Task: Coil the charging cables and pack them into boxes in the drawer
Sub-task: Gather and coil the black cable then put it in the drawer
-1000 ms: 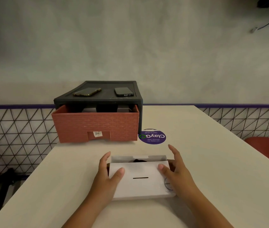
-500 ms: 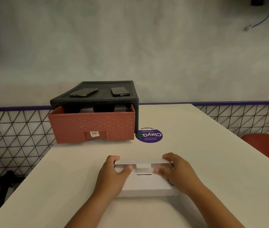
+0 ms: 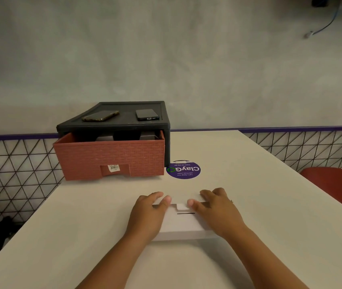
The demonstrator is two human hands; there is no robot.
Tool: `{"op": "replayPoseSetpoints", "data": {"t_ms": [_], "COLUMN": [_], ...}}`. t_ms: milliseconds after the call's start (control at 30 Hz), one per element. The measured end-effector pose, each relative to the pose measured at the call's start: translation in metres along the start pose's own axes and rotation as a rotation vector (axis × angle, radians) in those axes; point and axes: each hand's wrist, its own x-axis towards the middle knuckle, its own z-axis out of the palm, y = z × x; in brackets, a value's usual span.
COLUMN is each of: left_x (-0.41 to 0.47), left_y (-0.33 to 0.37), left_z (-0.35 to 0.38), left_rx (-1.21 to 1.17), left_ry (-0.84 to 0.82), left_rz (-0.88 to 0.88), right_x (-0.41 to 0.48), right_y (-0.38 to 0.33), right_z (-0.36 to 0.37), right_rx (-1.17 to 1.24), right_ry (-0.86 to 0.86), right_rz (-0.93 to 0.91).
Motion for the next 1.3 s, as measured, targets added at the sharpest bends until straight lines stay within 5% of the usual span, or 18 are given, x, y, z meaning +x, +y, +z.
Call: {"op": "replayPoseSetpoints", "data": {"t_ms": [567,1300], "left_x": [0.003,-0.026], "left_y": [-0.006,-0.022], "left_z": [0.007,0.005], "left_rx": [0.005,0.028], "left_ry": [0.080,0.221], "left_rz": [0.243,0.734], "right_x": [0.000,-0.024], "right_y": [0.014,0.040], "right_z": [0.007,0.009], "right_rx": [0.199,0.108], "right_ry": [0.184,0.390], "right_rz": [-0.097,-0.521]}}
